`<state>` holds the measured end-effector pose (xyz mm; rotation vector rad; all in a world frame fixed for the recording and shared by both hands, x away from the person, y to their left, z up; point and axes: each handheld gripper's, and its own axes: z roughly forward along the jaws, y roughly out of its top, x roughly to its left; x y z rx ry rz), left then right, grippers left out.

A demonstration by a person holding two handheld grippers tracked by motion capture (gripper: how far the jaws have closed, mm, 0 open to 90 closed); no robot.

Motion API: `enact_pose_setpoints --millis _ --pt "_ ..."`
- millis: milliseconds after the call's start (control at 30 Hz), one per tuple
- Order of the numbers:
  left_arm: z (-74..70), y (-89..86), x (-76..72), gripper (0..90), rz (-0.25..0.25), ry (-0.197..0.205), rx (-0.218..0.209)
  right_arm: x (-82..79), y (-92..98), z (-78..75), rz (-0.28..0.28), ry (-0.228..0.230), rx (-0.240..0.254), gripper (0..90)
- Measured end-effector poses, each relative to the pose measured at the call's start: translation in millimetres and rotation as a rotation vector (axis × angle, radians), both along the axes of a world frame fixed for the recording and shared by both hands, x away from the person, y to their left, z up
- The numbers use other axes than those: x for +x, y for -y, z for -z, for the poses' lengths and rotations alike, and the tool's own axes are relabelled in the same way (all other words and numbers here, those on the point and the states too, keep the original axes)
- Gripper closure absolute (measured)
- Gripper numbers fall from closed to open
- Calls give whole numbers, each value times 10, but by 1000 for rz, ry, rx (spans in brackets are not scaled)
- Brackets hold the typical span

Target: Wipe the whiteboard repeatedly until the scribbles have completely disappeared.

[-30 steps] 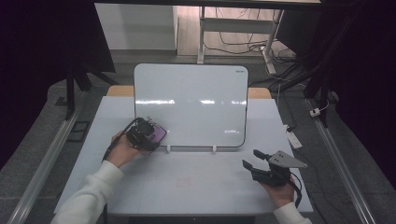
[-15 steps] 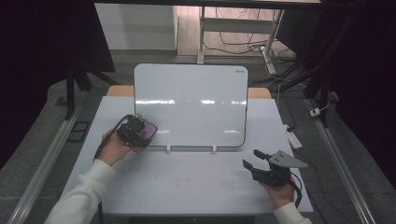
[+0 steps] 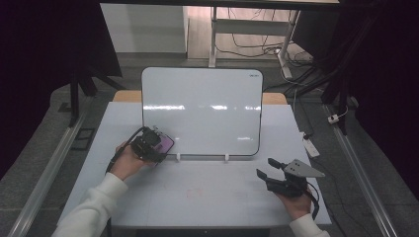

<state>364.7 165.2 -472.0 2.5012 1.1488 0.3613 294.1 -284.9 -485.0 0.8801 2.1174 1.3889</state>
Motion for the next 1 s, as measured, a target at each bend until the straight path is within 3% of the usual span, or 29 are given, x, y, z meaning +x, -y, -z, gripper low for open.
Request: enact_pose_setpoints --millis 167,533,800,1000 --pt "-43 1 -53 411 19 25 -36 2 -6 4 -2 -3 -2 368" --pt "-121 59 -282 411 85 72 -163 13 -45 21 -10 -10 -5 368" --pt "-211 94 -459 411 124 91 -289 7 -114 22 -29 -17 -5 368" --pt "-192 183 -551 410 161 85 -388 -7 -192 9 -48 -21 -5 365"
